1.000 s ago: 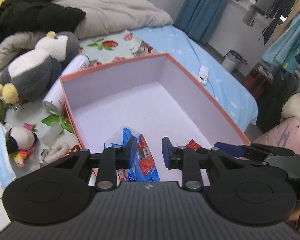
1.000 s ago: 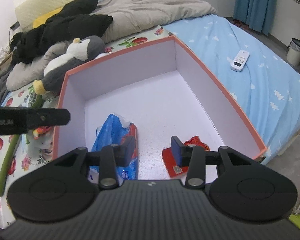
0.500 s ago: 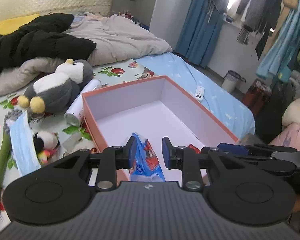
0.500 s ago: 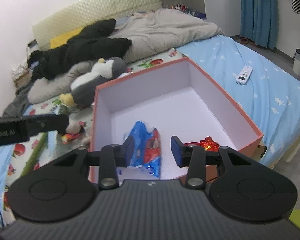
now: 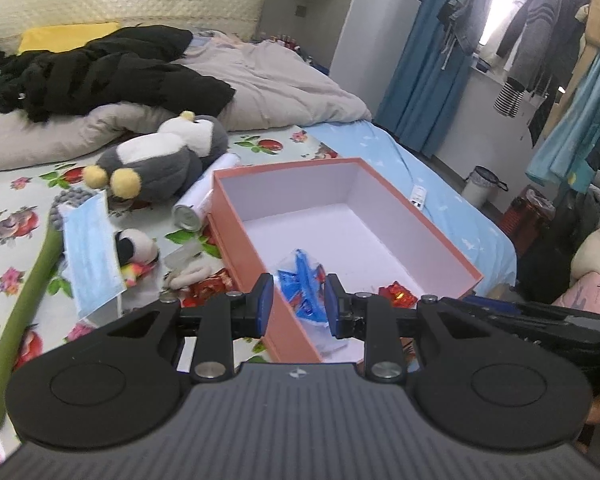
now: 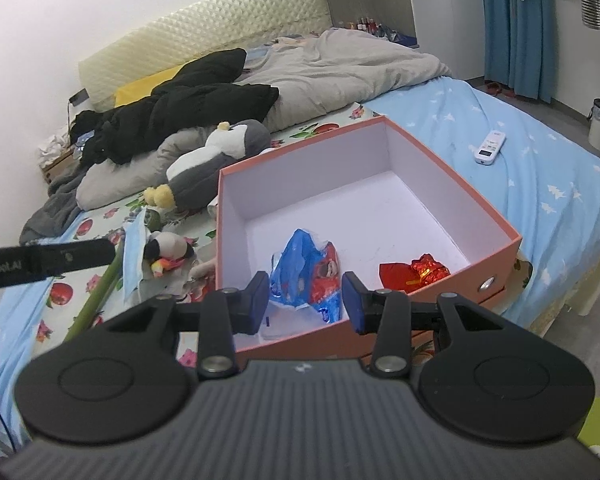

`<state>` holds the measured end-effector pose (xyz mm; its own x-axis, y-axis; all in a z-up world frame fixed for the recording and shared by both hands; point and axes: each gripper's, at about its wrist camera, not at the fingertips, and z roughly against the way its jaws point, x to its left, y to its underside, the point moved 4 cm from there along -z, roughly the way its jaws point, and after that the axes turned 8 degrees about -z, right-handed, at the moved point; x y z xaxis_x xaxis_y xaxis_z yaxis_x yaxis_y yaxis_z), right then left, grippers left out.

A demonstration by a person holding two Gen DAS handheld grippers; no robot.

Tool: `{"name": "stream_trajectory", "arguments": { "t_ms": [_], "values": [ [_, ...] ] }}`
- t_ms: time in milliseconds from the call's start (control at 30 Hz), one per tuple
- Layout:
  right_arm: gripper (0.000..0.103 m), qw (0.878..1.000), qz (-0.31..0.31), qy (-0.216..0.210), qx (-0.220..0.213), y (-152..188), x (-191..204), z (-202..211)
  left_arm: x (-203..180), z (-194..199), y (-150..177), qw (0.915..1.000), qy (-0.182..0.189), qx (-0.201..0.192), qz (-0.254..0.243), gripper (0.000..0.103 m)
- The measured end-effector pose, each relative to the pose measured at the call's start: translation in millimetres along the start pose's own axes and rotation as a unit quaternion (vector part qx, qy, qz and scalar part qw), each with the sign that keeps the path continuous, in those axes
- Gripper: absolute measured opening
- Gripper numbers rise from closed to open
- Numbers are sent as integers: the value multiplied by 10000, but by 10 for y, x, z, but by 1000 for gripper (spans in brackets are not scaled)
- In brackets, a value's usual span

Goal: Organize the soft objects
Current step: 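Withdraw both tools from the pink box toward the clutter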

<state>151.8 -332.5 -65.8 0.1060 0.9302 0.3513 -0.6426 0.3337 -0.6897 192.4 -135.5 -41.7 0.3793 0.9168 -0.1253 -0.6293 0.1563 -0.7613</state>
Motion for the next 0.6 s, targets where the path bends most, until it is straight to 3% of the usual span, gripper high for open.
{"name": "stream_trajectory", "arguments": {
  "t_ms": [600],
  "values": [
    [43,9986,418,-306,57,240,460,130,495,535,433,9980,-369,-155,498,32]
  ]
}}
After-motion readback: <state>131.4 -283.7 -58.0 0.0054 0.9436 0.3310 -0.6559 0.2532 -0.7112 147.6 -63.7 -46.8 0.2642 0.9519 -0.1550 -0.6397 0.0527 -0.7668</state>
